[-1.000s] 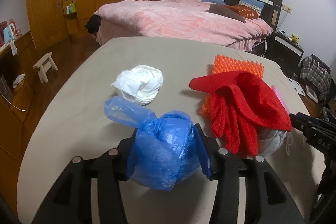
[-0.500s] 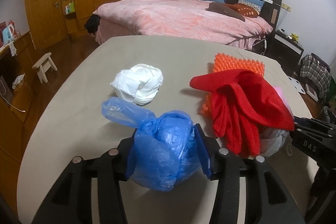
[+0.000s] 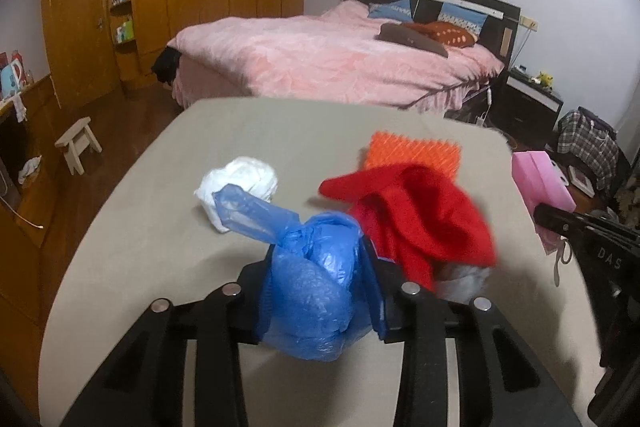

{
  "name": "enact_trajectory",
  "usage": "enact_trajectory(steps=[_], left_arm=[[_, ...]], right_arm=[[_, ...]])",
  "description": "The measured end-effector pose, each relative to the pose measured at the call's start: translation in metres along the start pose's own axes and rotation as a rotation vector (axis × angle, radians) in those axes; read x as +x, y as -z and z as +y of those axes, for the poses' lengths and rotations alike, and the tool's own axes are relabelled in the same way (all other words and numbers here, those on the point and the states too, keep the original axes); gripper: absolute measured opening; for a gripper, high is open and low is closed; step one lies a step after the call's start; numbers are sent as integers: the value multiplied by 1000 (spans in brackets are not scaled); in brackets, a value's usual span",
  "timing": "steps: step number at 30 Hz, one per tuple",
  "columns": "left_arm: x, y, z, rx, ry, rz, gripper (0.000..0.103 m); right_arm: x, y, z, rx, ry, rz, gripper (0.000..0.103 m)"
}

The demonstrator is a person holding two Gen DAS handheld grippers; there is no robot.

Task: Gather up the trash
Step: 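Grasp the pink mask pack with the right tool while the left tool holds the blue bag, then carry the blue bag and pink mask pack over the bin and open both tools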

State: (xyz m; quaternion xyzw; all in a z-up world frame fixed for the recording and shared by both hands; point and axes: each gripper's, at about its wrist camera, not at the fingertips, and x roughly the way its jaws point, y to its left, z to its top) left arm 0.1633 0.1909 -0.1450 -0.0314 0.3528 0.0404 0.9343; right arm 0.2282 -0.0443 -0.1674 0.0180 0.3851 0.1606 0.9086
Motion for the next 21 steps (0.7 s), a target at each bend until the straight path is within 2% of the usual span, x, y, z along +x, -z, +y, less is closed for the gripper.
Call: enact_trajectory(steps=[15,21], left_arm=[[-57,-27,-49,36,36,-62,38],[-76,-30,-78,68,75,-90,38]], right_arm=[[-85,-4,-18,22,6,-116,7],[-121,1,-34,40,27,-160,7]])
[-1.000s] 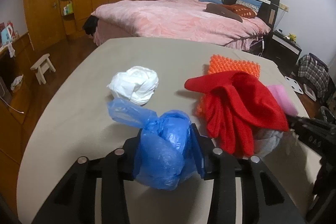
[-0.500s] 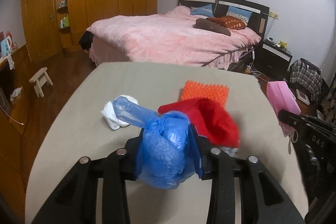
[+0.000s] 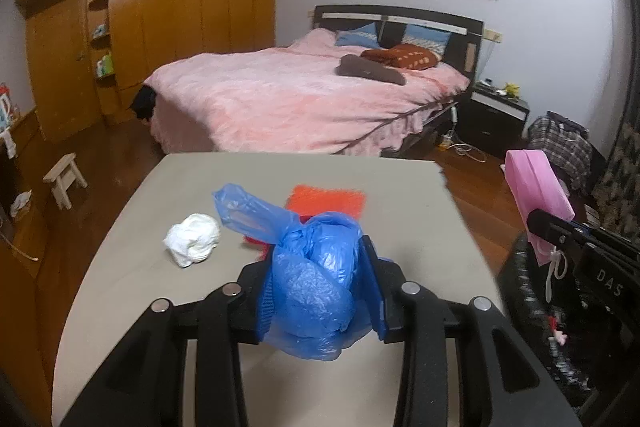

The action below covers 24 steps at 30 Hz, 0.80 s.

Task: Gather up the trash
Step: 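Carry the blue bag and pink mask pack over the bin and open both tools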

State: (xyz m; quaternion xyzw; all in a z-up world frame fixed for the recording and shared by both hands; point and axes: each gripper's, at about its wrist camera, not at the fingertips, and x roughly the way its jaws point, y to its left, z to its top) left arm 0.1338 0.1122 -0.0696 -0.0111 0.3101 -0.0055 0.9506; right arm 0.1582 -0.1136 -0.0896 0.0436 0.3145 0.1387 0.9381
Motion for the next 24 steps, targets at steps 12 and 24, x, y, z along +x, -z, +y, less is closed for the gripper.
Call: enact_trajectory(steps=[12,24], left_arm=[[-25,-5,-68,63,106,-45,38],[-28,1,-140,138,232,-49,38]], right_arm=[[-60,12,-48,47,86,-52,7],[-103,29,-105,112,209,-79,7]])
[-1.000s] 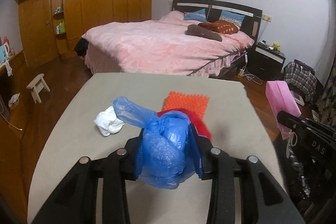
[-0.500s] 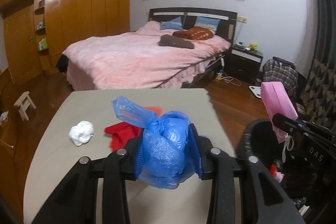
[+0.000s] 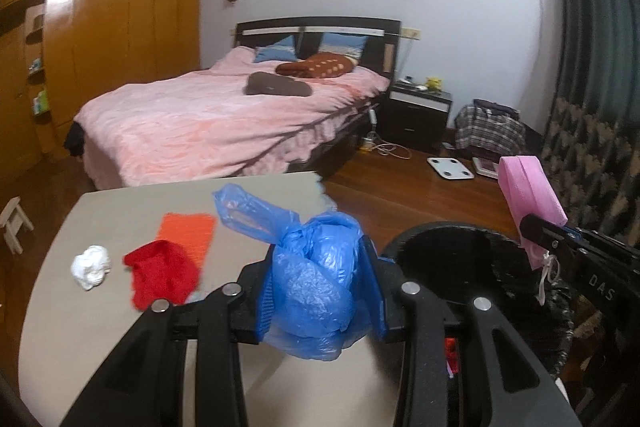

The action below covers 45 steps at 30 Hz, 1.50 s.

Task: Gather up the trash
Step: 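Carry the blue bag and pink mask pack over the bin and open both tools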

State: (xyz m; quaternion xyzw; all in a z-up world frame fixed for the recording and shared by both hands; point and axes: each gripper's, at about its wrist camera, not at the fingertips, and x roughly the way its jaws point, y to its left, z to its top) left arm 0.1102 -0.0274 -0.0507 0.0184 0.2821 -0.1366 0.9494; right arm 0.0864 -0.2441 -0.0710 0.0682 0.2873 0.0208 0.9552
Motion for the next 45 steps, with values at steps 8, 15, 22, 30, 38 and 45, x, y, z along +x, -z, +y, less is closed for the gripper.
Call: enact_trajectory(steps=[8,15,22,30,38,45], left_arm=[[15,-5,-43,38,89,1,38],[35,-3,-80,80,160,17,38],[56,4,-108,123,213,37,38],[73,10,-118,127,298,84,50],[74,8,-104,88,326,103,80],[54,-4,-75,62,243,24,94]], right_arm=[[-13,15,-40,35,87,10,7],[-17,29,-69,58,140,29,7],[-13,41,-91,77,171,50,7],[1,51,-105,80,199,89,14],[6,57,-114,95,227,101,63],[-5,55,-110,99,246,45,96]])
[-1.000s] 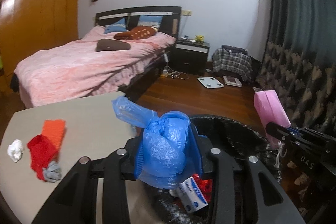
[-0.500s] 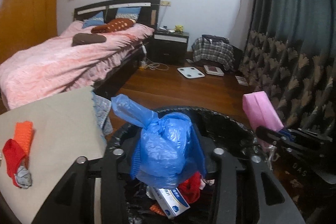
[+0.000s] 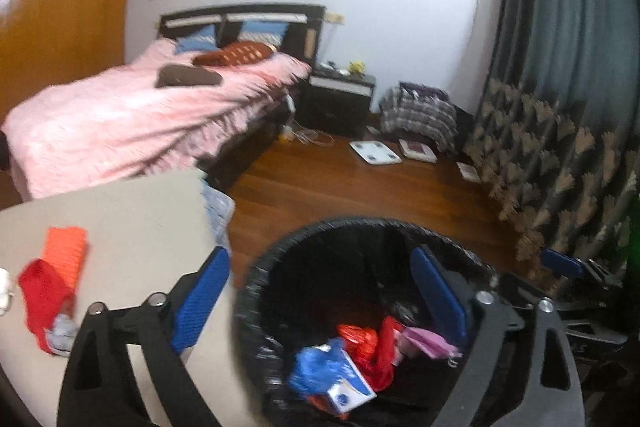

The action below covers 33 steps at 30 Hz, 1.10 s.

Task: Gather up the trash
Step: 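Carry the blue bag and pink mask pack over the bin and open both tools, then move both tools back to the table and grasp the red glove with the right tool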

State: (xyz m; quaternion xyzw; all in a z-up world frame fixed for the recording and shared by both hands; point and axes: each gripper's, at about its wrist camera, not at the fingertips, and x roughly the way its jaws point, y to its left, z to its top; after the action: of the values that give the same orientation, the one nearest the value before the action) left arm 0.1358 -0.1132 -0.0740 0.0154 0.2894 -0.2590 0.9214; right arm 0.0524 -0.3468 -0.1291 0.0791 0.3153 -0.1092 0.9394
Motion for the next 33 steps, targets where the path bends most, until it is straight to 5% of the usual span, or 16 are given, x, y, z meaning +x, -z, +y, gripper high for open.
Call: enact_trajectory(steps=[14,33], left_arm=[[-85,16,93,-47,-268,-97,97],[-145,68,242,-192,-577,-81,97]], right_arm=[[-12,-20,63,-63,-97,-41,98],[28,-31,235,-231,-324,-31,98]])
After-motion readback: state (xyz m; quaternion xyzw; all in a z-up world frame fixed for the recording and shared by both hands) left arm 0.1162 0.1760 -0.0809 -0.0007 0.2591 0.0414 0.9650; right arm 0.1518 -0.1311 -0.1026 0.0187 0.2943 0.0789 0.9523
